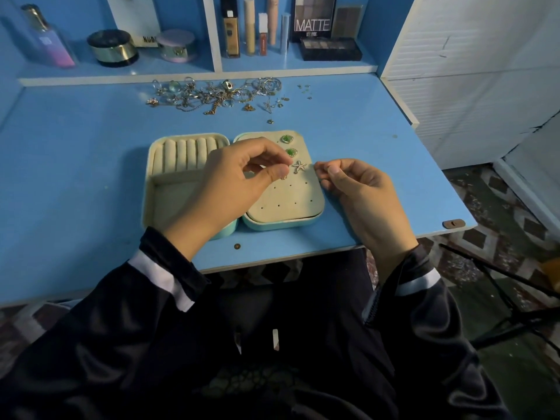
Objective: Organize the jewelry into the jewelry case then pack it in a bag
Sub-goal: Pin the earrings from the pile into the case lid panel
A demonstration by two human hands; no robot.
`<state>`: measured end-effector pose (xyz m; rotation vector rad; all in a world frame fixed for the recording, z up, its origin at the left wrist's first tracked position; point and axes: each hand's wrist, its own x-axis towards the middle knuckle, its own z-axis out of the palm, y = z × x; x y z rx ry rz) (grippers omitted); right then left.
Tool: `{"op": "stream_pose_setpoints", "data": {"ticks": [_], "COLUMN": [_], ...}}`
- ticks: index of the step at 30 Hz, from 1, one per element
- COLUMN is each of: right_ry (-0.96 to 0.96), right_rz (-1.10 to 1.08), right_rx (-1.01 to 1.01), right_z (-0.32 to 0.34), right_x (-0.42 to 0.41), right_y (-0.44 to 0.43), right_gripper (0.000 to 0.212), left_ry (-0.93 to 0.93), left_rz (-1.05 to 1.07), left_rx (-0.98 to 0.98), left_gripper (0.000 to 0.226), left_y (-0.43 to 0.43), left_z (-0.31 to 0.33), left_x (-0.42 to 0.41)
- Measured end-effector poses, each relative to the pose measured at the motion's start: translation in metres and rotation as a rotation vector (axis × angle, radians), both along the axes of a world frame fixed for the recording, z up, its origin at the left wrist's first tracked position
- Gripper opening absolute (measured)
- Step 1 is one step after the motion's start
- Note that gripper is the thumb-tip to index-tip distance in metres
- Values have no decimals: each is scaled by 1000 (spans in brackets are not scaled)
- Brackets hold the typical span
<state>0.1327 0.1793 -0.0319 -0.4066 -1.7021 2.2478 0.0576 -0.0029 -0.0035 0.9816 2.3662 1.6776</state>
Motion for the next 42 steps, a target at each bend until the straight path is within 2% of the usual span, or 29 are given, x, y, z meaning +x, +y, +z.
{"op": "stream_pose_setpoints", "data": {"ticks": [9, 21, 28, 34, 42], "right_ry": [110, 194, 204, 206, 213], "right_rz": [-6, 23, 32, 37, 47], "right_rx": [52, -15, 2, -4, -2], "right_z": [15, 27, 30, 31, 33], "right_x": [2, -2, -3, -4, -5], "right_y": [-3, -10, -11, -11, -12], "right_gripper": [14, 10, 8, 10, 14], "left_ry": [30, 175, 245, 159, 293], "left_rz": [-14, -13, -4, 12, 33], "left_rx": [11, -20, -51, -30, -59], "left_gripper": [14, 10, 9, 15, 11], "left_y": [2, 4, 3, 3, 3], "left_z": [2, 11, 12, 14, 20], "left_x": [1, 1, -3, -2, -1]}}
